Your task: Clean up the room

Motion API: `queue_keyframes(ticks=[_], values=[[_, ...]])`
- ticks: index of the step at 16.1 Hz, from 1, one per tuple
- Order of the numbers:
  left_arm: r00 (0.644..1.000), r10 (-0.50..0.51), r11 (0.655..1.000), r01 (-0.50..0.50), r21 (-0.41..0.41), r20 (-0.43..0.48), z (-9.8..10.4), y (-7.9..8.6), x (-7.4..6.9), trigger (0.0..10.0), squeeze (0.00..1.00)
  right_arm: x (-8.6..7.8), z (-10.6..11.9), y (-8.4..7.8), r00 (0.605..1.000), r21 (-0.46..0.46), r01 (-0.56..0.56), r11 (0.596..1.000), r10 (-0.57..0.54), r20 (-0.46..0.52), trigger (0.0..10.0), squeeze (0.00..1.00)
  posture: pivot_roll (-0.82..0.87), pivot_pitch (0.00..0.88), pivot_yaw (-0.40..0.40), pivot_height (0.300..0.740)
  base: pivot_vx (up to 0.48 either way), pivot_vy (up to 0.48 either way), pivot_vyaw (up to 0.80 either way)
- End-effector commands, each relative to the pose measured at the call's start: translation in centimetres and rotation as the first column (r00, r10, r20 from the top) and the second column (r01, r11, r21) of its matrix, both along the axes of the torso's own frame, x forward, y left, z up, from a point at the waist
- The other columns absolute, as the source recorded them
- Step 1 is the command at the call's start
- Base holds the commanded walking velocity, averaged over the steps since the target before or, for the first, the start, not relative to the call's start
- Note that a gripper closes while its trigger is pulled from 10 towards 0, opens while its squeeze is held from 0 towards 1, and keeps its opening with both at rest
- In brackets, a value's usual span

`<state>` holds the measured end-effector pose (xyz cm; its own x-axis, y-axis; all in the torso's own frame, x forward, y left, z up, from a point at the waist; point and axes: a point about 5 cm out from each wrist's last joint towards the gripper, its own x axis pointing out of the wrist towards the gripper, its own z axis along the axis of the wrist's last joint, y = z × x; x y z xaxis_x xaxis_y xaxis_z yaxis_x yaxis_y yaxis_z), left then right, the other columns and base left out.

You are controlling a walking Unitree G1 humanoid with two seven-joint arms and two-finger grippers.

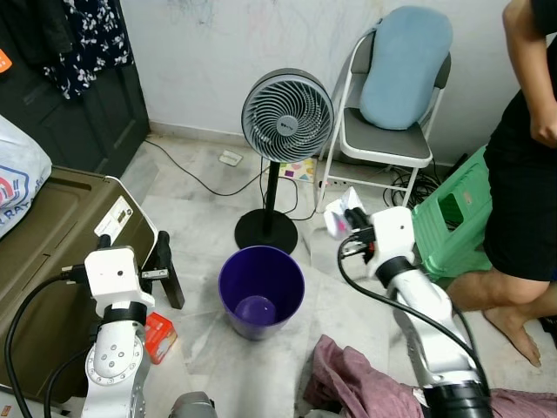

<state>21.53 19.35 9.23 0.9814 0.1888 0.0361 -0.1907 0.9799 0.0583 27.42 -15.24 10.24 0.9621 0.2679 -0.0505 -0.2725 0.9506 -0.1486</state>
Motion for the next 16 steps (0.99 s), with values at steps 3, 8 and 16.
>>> queue_keyframes(ticks=[3,8,16], values=[[0.999,0.018,0.999,-0.016,-0.039,0.034,0.4,-0.9,0.6,10.0,0.00,0.2,0.5,-0.5,1.000,-0.036,-0.006,0.999,0.006,0.005,10.0,0.00,0.03,0.000,-0.149,0.740,0.000,0.000,0.00],[0.990,0.132,0.987,-0.127,-0.099,0.049,0.1,-1.1,-0.2,10.0,0.00,1.7,0.8,0.1,0.995,-0.074,-0.100,0.992,0.099,-0.007,10.0,0.00,0.05,0.000,-0.237,0.740,0.000,0.000,0.00],[0.994,-0.100,0.992,0.103,-0.077,0.048,0.5,-2.9,3.6,10.0,0.00,0.0,0.3,-1.1,0.997,-0.020,0.080,0.997,-0.080,0.005,10.0,0.00,-0.09,0.000,-0.025,0.740,0.000,0.000,0.00]])
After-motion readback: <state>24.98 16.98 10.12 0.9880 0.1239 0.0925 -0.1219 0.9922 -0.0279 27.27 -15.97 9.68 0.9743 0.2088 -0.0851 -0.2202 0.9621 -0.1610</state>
